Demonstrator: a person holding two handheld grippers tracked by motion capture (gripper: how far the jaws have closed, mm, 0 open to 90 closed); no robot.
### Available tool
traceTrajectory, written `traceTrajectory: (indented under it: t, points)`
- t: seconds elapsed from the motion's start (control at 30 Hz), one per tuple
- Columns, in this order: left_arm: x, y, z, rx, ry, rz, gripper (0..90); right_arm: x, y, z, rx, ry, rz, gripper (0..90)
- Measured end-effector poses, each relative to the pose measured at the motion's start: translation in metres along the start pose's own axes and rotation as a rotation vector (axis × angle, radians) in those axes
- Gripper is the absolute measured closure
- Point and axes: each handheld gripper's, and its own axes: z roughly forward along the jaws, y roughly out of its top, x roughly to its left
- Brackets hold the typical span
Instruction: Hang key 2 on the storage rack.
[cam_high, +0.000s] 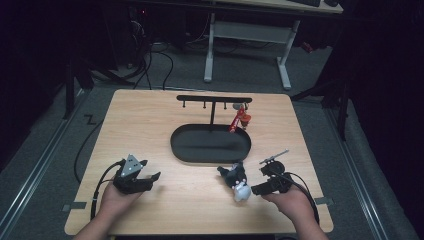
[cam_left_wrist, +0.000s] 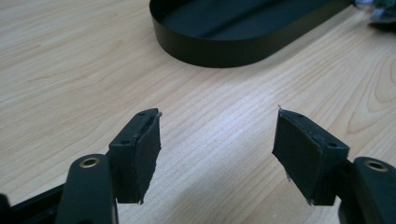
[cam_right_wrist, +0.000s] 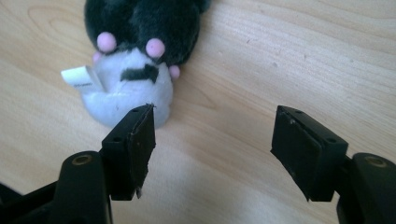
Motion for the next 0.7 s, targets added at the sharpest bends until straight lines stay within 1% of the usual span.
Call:
traceTrajectory:
  t: [0.03, 0.13, 0.27, 0.33, 0.37, 0.43, 0.47, 0.5, 0.53, 0.57, 0.6, 0.63, 0.67, 0.7]
  points:
    - [-0.001, 0.0, 0.0, 0.007, 0.001, 0.005, 32.1, 0.001, 0.002, -0.001, 0.018, 0.0, -0.01, 28.7]
    - [-0.002, 0.0, 0.0, -0.002, 0.002, 0.006, 32.1, 0.007, 0.008, -0.007, 0.043, 0.005, -0.019, 24.0]
    - [-0.001, 0.0, 0.0, -0.002, -0.002, 0.006, 32.0, 0.022, 0.015, -0.012, 0.056, 0.016, -0.036, 17.2]
    - [-0.001, 0.001, 0.001, -0.005, -0.005, 0.005, 32.1, 0.028, 0.018, -0.011, 0.063, 0.027, -0.046, 15.4]
    - [-0.001, 0.002, 0.002, -0.004, -0.007, 0.007, 32.1, 0.032, 0.019, -0.011, 0.063, 0.031, -0.043, 15.4]
    - [-0.002, 0.002, 0.004, 0.001, -0.011, 0.014, 32.0, 0.038, 0.022, -0.009, 0.081, 0.039, -0.043, 15.4]
    - [-0.003, 0.002, 0.005, 0.005, -0.011, 0.019, 32.1, 0.04, 0.023, -0.006, 0.081, 0.04, -0.045, 15.5]
    - [-0.003, 0.002, 0.005, 0.008, -0.013, 0.024, 32.1, 0.04, 0.023, -0.006, 0.081, 0.04, -0.045, 15.5]
    - [-0.004, 0.002, 0.005, 0.008, -0.013, 0.029, 32.1, 0.041, 0.025, -0.005, 0.093, 0.03, -0.045, 15.5]
    - [-0.004, 0.002, 0.005, 0.007, -0.012, 0.03, 32.0, 0.042, 0.026, -0.002, 0.095, 0.035, -0.036, 15.5]
    - [-0.004, 0.003, 0.004, 0.003, -0.011, 0.029, 32.1, 0.042, 0.027, 0.001, 0.093, 0.04, -0.039, 15.5]
    - [-0.003, 0.003, 0.004, 0.002, -0.01, 0.028, 32.1, 0.042, 0.027, 0.004, 0.099, 0.043, -0.031, 15.4]
    - [-0.003, 0.003, 0.004, 0.002, -0.013, 0.027, 32.1, 0.043, 0.028, 0.007, 0.101, 0.045, -0.038, 15.3]
    - [-0.003, 0.003, 0.004, 0.003, -0.012, 0.028, 32.1, 0.044, 0.028, 0.017, 0.111, 0.051, -0.042, 15.3]
